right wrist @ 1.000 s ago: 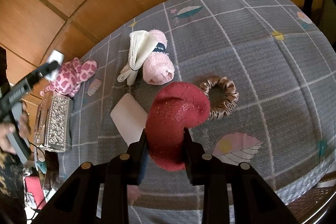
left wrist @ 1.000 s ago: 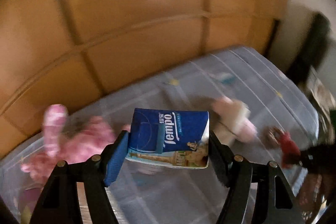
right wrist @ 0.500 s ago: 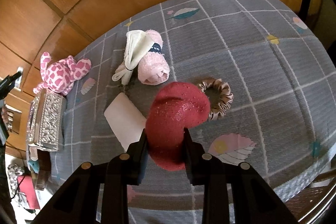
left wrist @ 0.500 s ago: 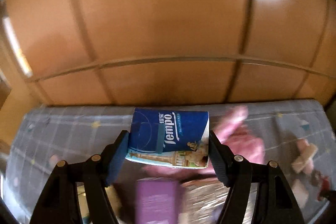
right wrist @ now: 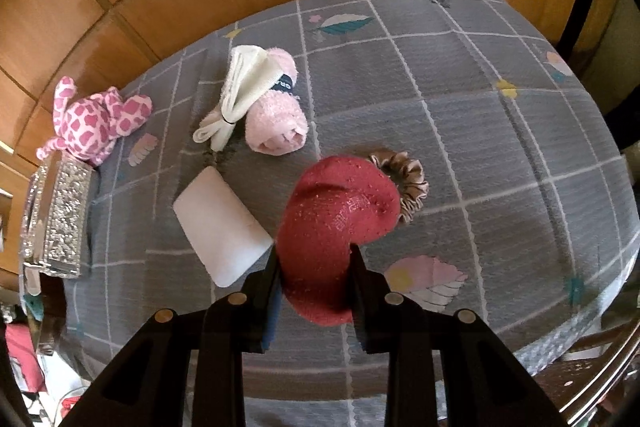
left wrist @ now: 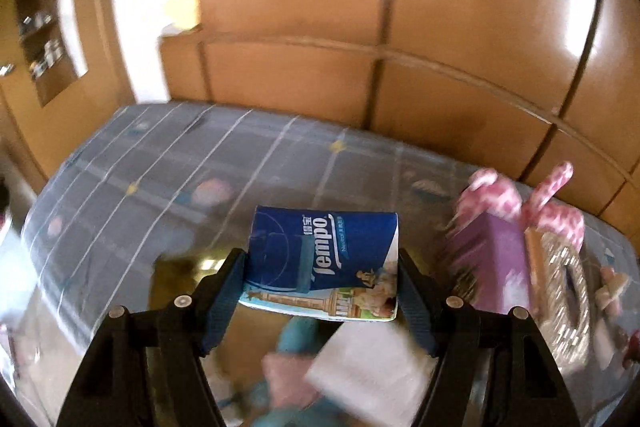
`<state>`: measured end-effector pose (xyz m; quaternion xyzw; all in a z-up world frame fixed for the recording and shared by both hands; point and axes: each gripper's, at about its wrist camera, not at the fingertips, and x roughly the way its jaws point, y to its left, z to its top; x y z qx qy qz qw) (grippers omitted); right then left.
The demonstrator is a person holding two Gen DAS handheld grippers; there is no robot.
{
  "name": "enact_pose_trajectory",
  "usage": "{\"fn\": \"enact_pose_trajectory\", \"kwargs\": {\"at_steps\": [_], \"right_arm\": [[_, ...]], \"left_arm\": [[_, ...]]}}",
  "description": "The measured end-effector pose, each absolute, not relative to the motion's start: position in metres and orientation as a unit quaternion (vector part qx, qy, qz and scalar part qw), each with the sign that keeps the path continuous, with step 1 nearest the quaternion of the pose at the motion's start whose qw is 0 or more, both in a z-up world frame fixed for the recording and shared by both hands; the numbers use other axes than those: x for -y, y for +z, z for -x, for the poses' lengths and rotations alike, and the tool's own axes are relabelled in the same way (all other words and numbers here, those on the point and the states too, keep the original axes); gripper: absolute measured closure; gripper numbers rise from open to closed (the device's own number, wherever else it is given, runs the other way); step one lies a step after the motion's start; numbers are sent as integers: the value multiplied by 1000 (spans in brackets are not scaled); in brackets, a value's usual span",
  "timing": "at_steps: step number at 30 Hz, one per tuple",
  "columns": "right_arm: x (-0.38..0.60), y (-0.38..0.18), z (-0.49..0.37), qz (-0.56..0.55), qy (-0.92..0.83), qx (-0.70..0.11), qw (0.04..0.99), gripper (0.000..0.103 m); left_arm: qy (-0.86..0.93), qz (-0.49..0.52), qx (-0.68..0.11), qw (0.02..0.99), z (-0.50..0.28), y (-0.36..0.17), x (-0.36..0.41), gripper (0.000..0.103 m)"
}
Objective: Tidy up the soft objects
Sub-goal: 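Drop the Tempo pack into the tray with the left tool while the right tool holds the sock, then carry the red sock over the gold tray and release it with the right tool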
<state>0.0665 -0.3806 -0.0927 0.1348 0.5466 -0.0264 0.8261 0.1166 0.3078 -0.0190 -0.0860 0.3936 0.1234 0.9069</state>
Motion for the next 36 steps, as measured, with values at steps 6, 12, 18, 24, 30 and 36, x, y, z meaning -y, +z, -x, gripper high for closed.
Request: {"fn": "enact_pose_trajectory", "kwargs": {"at_steps": [6,12,18,24,30,36], "right_arm": [[378,-93,-68,-110,-55,-555,823,74],[378,-92,-67,-94,-84,-556,822,74],[375,-91,-66,-81,-105,-555,821,74],[376,-94,-70,-81,-125,-566,811,74],[373,-96,-74,-66,-145,-574,803,74],[358,-81,-77,-42,-143,-533,833,74]], "left_arm": [[175,110,-398,894,-47,-49,-346,30],[200,127,-422,875,-29,-84,-371,30],[191,129,-424,876,-50,-100,-374,28],[190,127,-422,877,-63,-108,-369,4],[207,135,-403,881,-47,-96,-360,2],[193,126,-370,900,-20,-71,-333,0]]}}
